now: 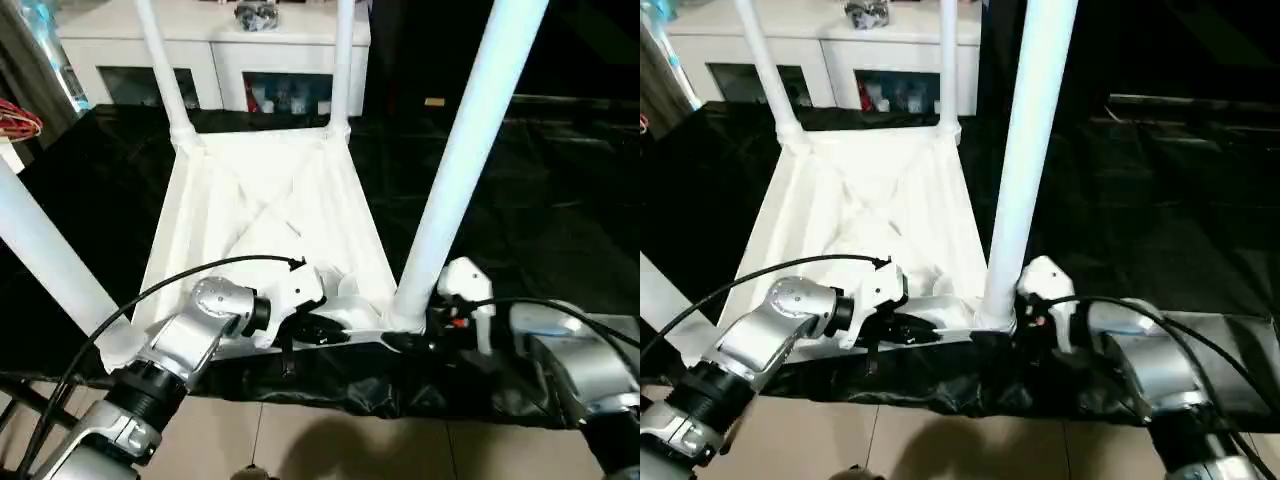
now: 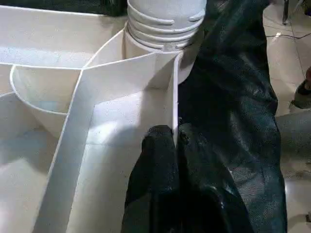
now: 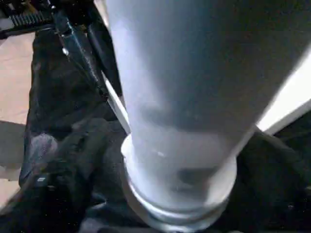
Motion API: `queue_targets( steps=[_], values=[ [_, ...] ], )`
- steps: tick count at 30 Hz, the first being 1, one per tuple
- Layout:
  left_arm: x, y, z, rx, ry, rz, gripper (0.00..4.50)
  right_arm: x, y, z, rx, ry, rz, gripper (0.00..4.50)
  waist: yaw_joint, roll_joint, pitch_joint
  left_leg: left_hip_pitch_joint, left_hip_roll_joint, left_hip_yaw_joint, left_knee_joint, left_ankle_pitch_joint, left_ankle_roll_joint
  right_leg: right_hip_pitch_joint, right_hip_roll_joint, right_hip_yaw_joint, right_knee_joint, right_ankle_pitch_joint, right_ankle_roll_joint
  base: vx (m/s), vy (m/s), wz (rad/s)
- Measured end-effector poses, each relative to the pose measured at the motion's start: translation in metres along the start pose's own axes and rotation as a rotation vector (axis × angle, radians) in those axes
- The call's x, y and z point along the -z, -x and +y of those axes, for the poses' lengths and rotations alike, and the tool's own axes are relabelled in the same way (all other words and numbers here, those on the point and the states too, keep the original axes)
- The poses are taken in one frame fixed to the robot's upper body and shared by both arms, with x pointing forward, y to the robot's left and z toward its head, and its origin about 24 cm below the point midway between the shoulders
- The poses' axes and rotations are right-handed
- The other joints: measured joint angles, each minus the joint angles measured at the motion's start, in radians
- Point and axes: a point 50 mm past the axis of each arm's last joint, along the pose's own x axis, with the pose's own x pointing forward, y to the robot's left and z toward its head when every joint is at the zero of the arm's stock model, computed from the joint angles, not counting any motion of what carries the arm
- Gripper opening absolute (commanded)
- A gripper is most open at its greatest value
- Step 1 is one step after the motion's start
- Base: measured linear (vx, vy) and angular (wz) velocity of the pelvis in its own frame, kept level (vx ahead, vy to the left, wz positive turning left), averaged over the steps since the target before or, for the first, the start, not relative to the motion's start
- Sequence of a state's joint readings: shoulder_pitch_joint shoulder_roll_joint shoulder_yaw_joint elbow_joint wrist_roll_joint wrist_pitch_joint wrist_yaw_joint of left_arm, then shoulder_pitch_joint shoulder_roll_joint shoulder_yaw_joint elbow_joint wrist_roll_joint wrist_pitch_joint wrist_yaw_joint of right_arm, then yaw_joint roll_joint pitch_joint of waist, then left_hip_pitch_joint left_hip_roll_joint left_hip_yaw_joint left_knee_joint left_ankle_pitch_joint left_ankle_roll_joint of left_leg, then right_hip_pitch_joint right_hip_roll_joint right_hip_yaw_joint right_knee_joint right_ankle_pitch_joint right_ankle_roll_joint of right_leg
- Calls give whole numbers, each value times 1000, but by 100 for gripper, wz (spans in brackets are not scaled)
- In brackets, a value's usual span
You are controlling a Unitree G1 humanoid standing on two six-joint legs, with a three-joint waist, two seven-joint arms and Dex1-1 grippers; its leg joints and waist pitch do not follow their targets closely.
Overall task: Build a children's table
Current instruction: Rotate leg to tighten
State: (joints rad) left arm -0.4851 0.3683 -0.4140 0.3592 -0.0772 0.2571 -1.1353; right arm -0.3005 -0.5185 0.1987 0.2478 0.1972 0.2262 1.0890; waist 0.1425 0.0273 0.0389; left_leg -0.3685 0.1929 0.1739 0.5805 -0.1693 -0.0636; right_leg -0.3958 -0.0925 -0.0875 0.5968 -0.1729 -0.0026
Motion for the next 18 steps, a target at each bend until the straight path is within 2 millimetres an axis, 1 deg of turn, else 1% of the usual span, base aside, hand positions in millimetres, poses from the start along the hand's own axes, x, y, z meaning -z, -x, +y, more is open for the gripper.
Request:
queue_targets(
  steps=[1, 4, 5, 9, 11, 14, 18],
  values=[
    [1, 2, 1, 0, 1, 2, 0, -1, -1, -1, -3, 3, 3, 377, 0, -1, 0, 0, 0, 0, 0, 0, 0, 0, 0, 0, 0, 0, 0, 0, 0, 0],
    [1, 3, 1, 8, 0, 6, 0, -2, -1, -3, -10, 11, 4, 365, 1, -2, 0, 0, 0, 0, 0, 0, 0, 0, 0, 0, 0, 0, 0, 0, 0, 0],
    [1, 4, 2, 9, -2, 7, 0, -2, -2, -4, -13, 11, 5, 349, 1, -2, 0, 0, 0, 0, 0, 0, 0, 0, 0, 0, 0, 0, 0, 0, 0, 0],
    [1, 6, 4, 17, -11, 16, 0, -3, -6, -5, -45, 13, -1, 318, 0, -3, 1, 0, 0, 0, 0, 0, 0, 0, 0, 0, 0, 0, -1, 0, 0, 0],
    [1, 8, 5, 26, -15, 24, 0, -3, -7, -4, -60, 16, -2, 292, 1, -3, 1, 0, 0, 0, 0, 0, 0, 0, 0, 0, 0, 0, -1, 0, 0, 0],
    [2, 11, 6, 36, -20, 35, 0, -4, -10, -3, -78, 16, -5, 290, 1, -4, 1, 0, 0, 0, 0, 0, 0, 0, 0, 0, 0, 2, -3, 0, 0, 0],
    [3, 13, 8, 33, -15, 36, 0, -3, -12, -3, -77, 7, -16, 276, 1, -4, 0, 0, 0, 0, 0, 0, 0, 0, 0, 0, 0, 2, -3, 0, 0, 0]
  ],
)
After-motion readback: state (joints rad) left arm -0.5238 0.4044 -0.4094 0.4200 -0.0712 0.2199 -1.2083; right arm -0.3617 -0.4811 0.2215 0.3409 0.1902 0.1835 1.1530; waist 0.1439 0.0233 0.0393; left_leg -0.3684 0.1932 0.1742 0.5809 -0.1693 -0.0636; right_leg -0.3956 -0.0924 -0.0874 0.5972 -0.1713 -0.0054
